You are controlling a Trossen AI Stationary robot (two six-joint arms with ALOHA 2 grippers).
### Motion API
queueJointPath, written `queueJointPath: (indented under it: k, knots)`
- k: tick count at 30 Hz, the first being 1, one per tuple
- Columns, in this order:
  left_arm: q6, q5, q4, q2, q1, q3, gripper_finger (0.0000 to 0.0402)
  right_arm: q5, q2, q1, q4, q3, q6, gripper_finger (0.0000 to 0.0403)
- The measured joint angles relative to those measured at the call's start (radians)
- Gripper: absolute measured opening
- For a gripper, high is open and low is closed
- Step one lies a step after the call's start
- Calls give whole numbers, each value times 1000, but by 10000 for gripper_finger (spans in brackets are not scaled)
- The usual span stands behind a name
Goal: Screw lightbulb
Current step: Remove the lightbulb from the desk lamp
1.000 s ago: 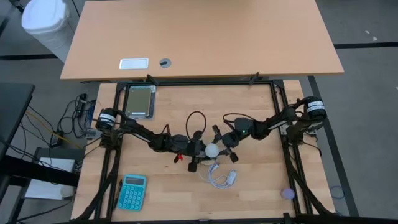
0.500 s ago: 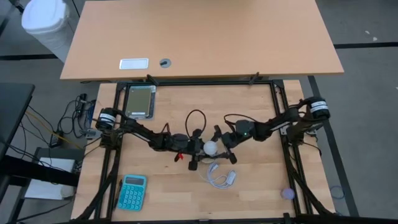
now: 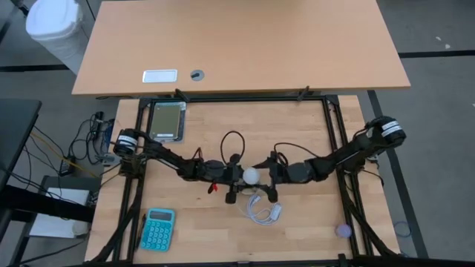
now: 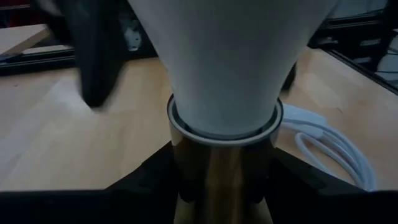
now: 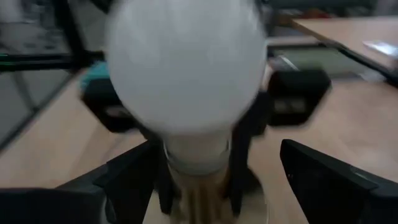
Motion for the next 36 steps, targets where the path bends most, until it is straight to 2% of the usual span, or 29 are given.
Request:
queueJointPath:
  k: [5,10,13,17,27,36]
  knots:
    - [-30,-74,-12,0,1,0,188,146,99,60,136,0,71,331]
    - [-60,-150,-38,1,1,0,188,376,199,115,316,0,81,331]
    - [-93,-207,-50,2,1,-1,188,470,256,131,410,2,79,331]
    - [-126,-281,-48,2,1,-2,188,494,329,117,437,30,89,320]
    - [-215,-364,-77,2,-6,-2,188,584,414,88,484,124,-1,267]
    - [-236,-388,-91,3,-18,-2,188,543,414,51,540,124,-42,250]
